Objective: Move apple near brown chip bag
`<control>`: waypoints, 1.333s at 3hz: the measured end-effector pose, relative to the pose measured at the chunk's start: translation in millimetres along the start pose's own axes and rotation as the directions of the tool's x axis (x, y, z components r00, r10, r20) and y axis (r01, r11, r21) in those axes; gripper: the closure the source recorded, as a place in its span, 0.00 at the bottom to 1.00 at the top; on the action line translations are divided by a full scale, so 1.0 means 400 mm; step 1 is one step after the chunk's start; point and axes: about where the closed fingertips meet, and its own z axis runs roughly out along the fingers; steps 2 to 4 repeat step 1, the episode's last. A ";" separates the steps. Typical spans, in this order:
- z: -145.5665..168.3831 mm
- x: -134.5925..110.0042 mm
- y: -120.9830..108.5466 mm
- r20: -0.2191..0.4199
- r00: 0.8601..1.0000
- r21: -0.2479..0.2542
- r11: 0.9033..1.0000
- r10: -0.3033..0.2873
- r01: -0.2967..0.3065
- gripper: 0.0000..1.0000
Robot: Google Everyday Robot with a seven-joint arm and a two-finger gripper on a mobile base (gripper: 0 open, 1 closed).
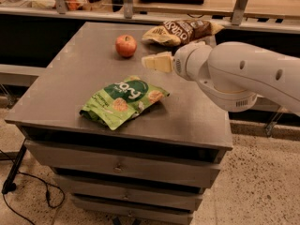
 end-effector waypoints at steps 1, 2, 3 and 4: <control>0.000 0.000 0.000 0.000 1.000 0.000 1.000 0.000 0.000 0.00; 0.000 0.000 0.000 0.000 1.000 0.000 1.000 0.000 0.000 0.00; 0.000 0.000 0.000 0.000 1.000 0.000 1.000 0.000 0.000 0.00; 0.000 0.000 0.000 0.000 1.000 0.000 1.000 0.000 0.000 0.00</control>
Offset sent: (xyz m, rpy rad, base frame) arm 0.0000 0.0000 0.0000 0.0000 0.0000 0.0000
